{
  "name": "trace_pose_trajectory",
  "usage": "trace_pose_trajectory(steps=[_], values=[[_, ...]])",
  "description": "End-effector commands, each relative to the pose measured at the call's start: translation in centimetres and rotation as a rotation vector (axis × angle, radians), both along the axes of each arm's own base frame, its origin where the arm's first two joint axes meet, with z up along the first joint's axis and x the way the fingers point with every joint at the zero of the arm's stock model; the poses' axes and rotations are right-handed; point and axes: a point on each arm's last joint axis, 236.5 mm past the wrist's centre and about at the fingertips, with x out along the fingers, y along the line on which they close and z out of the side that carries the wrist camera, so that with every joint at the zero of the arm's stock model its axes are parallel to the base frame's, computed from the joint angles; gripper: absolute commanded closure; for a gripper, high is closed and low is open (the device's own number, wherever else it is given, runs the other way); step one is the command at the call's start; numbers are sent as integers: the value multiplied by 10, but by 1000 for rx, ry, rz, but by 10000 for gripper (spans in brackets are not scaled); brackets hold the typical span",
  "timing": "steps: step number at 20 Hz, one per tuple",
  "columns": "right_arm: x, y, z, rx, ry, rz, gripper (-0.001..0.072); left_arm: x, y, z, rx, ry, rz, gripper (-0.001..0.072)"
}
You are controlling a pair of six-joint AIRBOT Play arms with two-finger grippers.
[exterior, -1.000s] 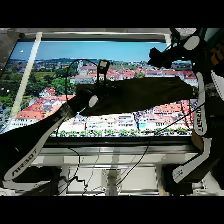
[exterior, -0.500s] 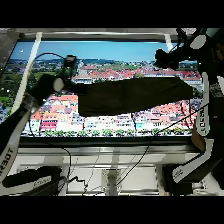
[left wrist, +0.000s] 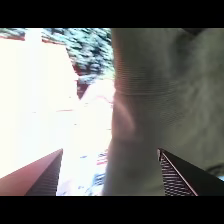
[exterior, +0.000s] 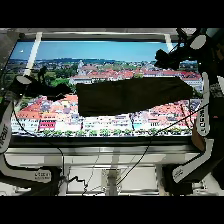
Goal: Fold the clothes and pants, and hang the long-sleeved shirts on hangers.
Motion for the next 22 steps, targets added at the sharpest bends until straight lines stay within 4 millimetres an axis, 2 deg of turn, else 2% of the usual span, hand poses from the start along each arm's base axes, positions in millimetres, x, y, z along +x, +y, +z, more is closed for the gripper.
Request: trace_pose_trajectory(steps=[1, 3, 6, 7, 8, 9, 10, 12, 14, 16, 17, 18, 20, 22], values=[[0, -1, 0, -1, -1, -2, 679, 1, -42, -26, -96, 15, -75, -6], [0, -1, 0, -2, 2, 0, 679, 4, -64, -47, -72, 20, -92, -4], [0, -1, 0, -4, 2, 0, 678, 5, -92, -67, -38, 11, -120, 18], [0, -2, -1, -11, 1, 1, 679, 5, -100, -70, -30, 5, -129, 109], [0, -3, -1, -23, -5, 15, 678, 4, -105, -71, -26, 1, -136, 327], [-1, -4, -3, -34, -7, 28, 678, 4, -109, -69, -27, -3, -144, 603], [-2, -4, -7, -38, -2, 37, 678, 5, -110, -63, -30, -11, -157, 685], [-7, 0, -22, -50, 23, 71, 678, 10, -113, -35, -38, -55, -193, 686], [-12, 10, -42, -54, 62, 108, 678, 15, -109, 4, 27, -140, -278, 686], [-16, 28, -63, -51, 103, 141, 679, 19, -108, 55, 84, -221, -328, 686], [-17, 42, -73, -50, 116, 162, 679, 22, -110, 87, 88, -267, -320, 686], [-18, 58, -81, -44, 120, 183, 679, 26, -112, 118, 84, -324, -310, 686], [-20, 110, -92, 23, 118, 229, 679, 31, -113, 171, 104, -439, -297, 686], [-29, 173, -95, 82, 101, 289, 679, 31, -99, 196, 168, -470, -256, 686]])
